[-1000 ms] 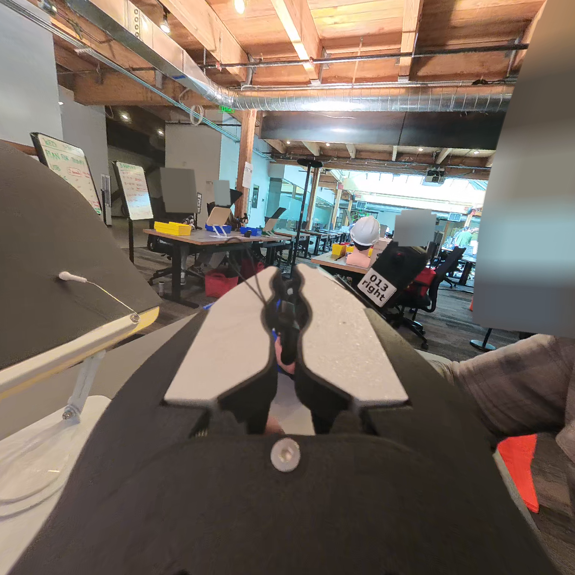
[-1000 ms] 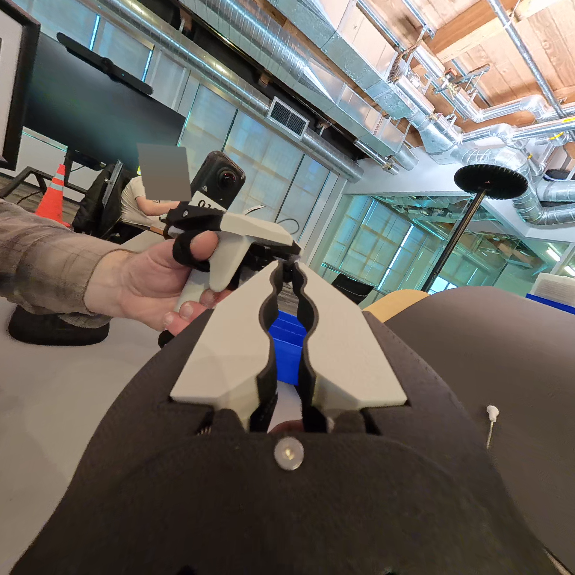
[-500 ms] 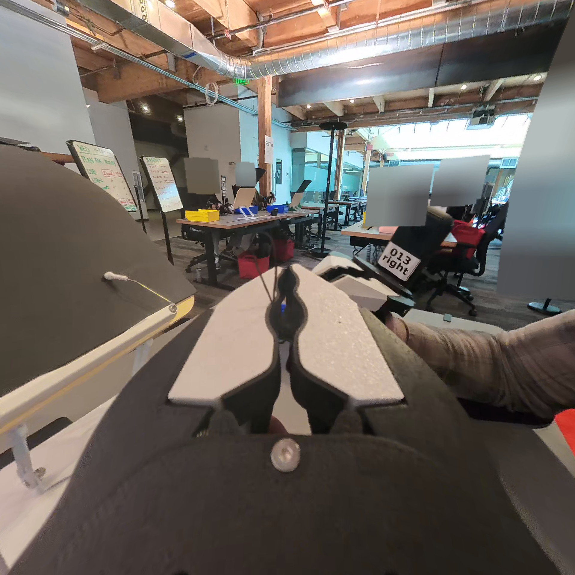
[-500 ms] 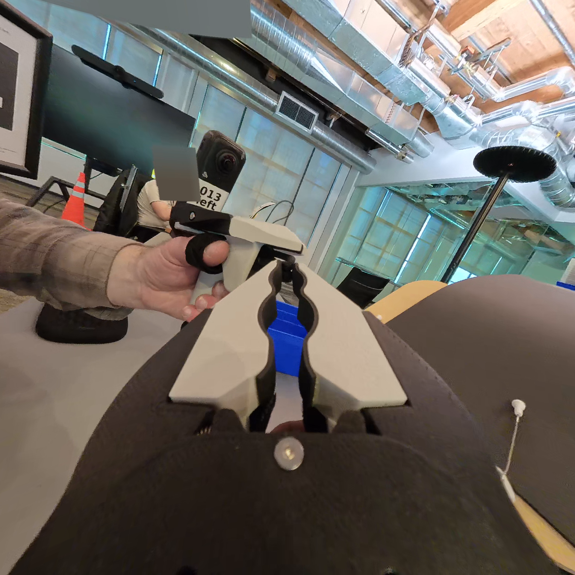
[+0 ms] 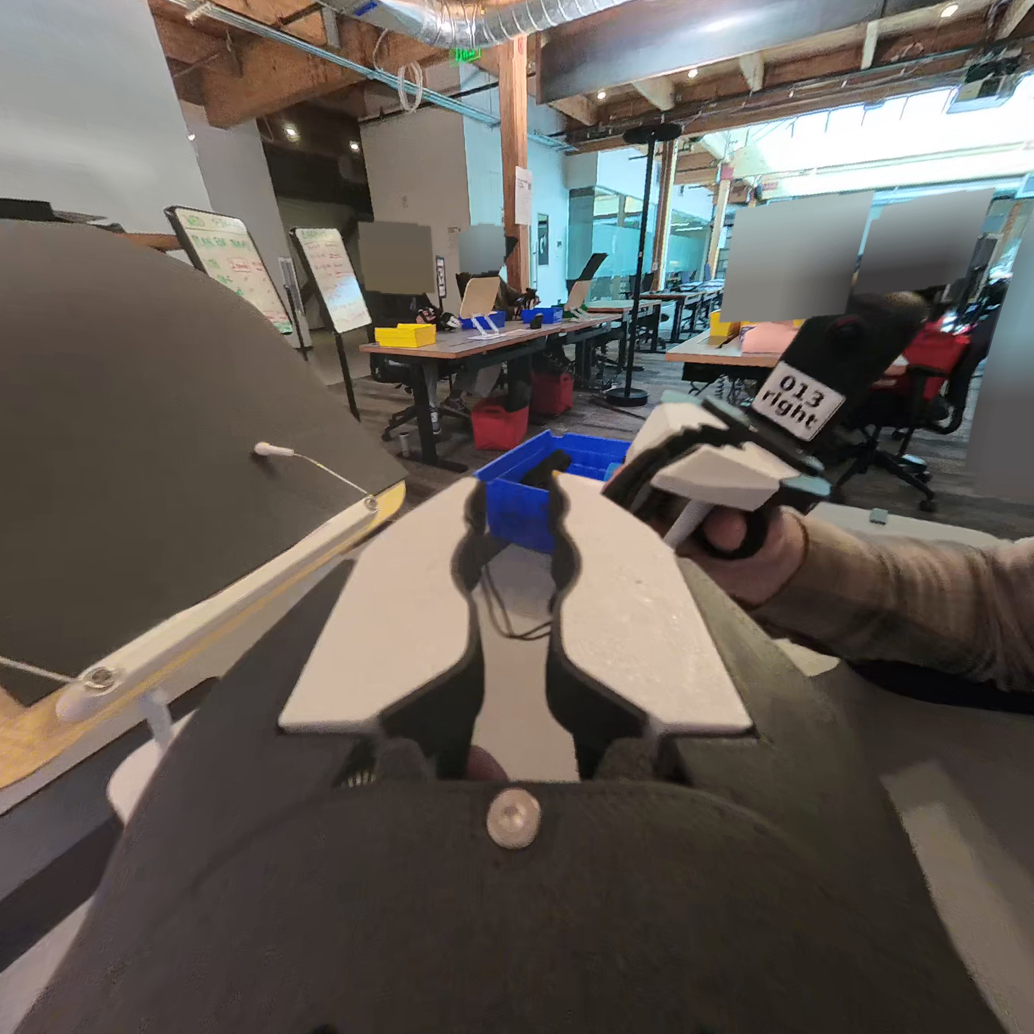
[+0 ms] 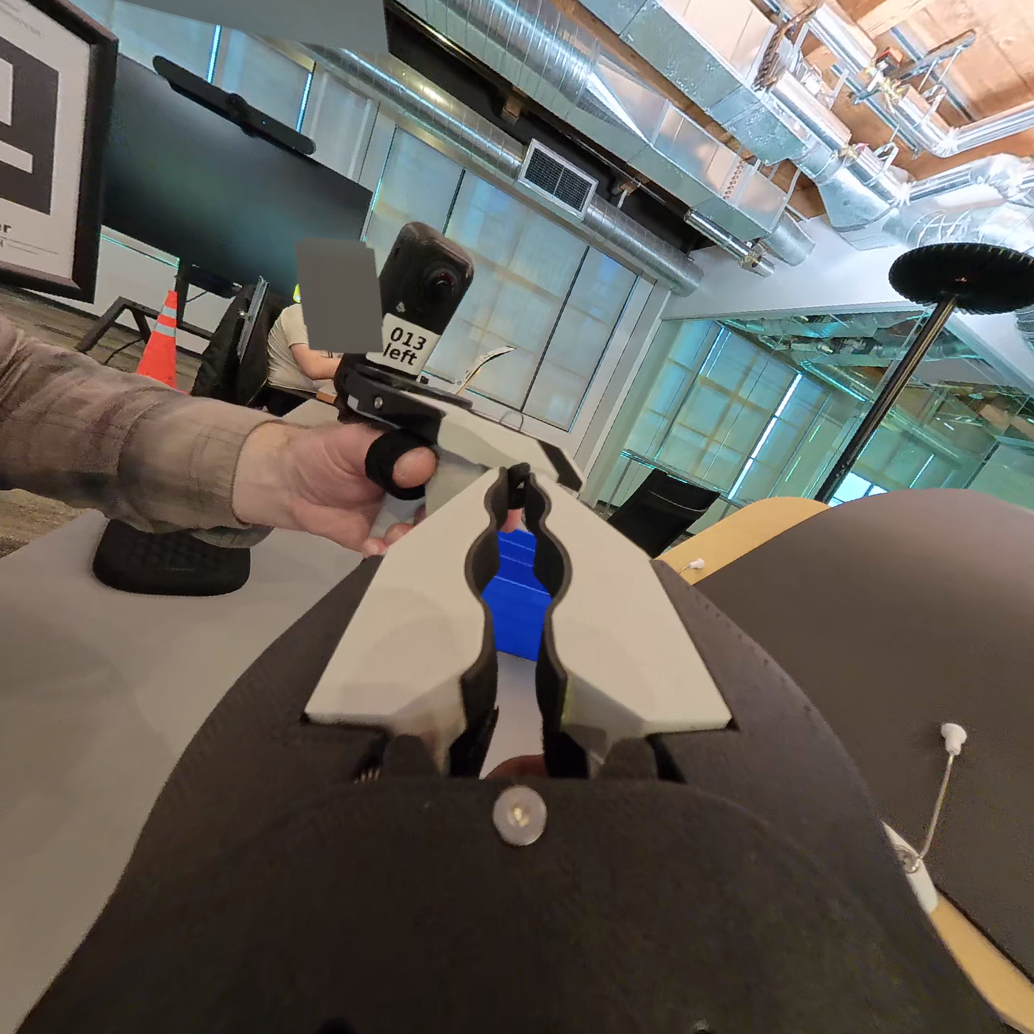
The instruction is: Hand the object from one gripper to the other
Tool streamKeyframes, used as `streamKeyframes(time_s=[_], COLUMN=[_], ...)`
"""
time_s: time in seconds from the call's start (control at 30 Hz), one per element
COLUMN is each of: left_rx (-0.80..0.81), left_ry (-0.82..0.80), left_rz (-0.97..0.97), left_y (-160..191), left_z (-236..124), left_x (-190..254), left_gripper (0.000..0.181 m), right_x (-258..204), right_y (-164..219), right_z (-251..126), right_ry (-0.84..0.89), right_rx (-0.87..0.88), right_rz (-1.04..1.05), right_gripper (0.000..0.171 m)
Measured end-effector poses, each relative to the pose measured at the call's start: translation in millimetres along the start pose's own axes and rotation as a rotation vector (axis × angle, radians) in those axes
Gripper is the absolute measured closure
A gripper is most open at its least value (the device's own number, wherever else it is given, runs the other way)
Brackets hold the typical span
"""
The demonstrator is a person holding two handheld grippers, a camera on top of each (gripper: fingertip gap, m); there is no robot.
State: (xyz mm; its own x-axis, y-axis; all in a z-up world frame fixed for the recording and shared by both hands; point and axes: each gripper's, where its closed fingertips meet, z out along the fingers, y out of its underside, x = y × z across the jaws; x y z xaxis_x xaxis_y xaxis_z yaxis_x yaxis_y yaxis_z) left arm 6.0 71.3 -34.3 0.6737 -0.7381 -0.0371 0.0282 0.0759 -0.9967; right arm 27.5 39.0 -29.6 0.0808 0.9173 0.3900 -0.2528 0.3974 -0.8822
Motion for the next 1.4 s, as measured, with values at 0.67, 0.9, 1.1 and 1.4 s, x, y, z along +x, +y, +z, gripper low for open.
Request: streamKeyframes(time_s=[0.67,0.9,1.1,1.4], left_rx=[-0.270,-0.410,-0.373,-0.392], left_ry=[-0.045,-0.117,-0.228,-0.100], left_rz=[0.589,0.932,1.011,0.889], left_y=[-7,32,26,34], left_z=[-27,4,13,7], left_x=[7,15,4,3], left_gripper=[0.113,0.125,0.178,0.179], right_x=[1,-9,-11,-12], right_y=[4,3,3,0], right_z=[-5,-2,-1,-7], right_ry=[-0.006,-0.028,-0.032,-0.067], right_rx=[-0.078,-0.100,-0.108,-0.120], right_rz=[-0.128,-0.174,-0.183,-0.227], right_gripper=[0.170,0.169,0.169,0.145])
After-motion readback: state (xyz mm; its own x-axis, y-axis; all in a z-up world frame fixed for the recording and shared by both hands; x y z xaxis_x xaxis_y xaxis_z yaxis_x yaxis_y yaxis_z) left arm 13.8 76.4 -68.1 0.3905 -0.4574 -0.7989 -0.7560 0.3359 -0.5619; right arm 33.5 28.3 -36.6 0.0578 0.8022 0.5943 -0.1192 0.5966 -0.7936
